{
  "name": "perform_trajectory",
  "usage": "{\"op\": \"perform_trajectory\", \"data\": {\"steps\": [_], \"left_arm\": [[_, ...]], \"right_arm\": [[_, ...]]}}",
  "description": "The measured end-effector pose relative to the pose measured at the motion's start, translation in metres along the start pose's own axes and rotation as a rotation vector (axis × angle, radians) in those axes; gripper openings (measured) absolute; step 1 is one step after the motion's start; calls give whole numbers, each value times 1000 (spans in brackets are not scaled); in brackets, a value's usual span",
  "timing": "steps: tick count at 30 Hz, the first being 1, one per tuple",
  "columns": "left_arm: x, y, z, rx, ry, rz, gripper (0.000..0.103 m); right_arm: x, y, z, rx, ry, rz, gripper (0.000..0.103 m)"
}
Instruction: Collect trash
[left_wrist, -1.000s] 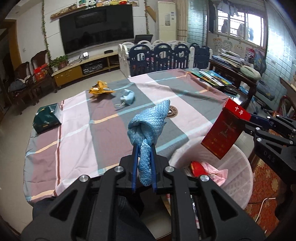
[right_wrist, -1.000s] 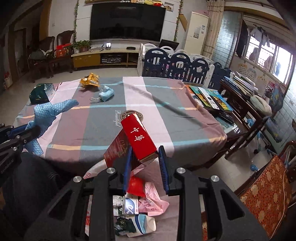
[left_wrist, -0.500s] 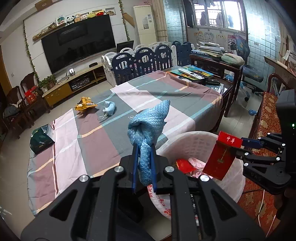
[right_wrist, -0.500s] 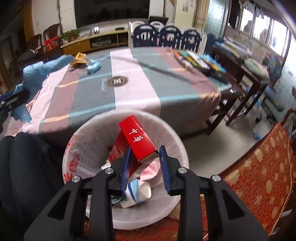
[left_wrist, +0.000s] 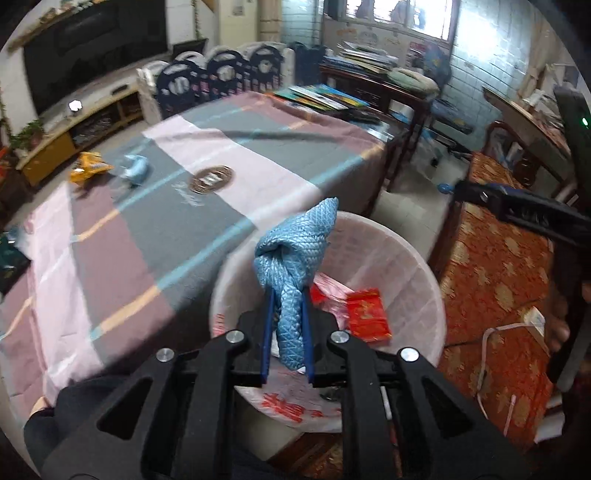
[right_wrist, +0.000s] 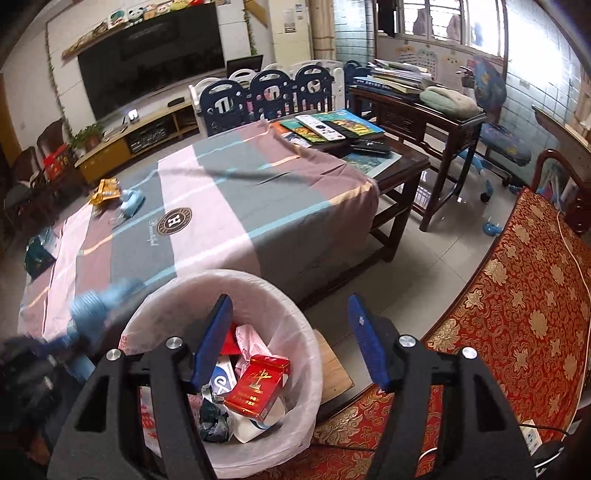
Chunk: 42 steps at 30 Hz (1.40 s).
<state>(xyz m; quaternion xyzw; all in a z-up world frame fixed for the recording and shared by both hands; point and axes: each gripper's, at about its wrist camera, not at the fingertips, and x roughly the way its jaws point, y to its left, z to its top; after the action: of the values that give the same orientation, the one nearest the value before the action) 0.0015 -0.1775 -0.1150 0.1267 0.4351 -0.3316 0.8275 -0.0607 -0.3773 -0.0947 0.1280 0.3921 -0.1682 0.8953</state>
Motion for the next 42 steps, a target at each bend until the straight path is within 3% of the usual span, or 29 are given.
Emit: {"op": "perform_trajectory", "data": {"steps": [1,3,5,10,17,23,29,33,37,42], "left_arm": [[9,-5,-3,18,32,-33,27],[19,-14,-8,63,52,32,74],[15,-20,-10,103,25,107,83],[-7,-1,-5,42,-68,196,89],[-39,45,-4,-79,-162,383,89],[-60,87,-17,-207,-187,433,89],[-77,113,-31,-298,-208,463,92],[-83,122,-37,-332,-225,460,94],[-84,129,-41,-354,-236,455,94],[-80,144,-49,-400,-242,454,94]], "right_arm": [[0,-1,1,4,1,1,64],[0,-1,1,5,3,9,64],[0,2,1,0,4,12,64],[2,13,2,-7,5,41,64],[-5,41,3,-43,-81,46,82],[-19,83,11,-113,-191,49,98],[-39,112,7,-72,-334,53,100],[-32,111,15,16,-273,65,100],[-12,116,19,-3,-139,37,100],[10,124,13,0,-44,34,100]]}}
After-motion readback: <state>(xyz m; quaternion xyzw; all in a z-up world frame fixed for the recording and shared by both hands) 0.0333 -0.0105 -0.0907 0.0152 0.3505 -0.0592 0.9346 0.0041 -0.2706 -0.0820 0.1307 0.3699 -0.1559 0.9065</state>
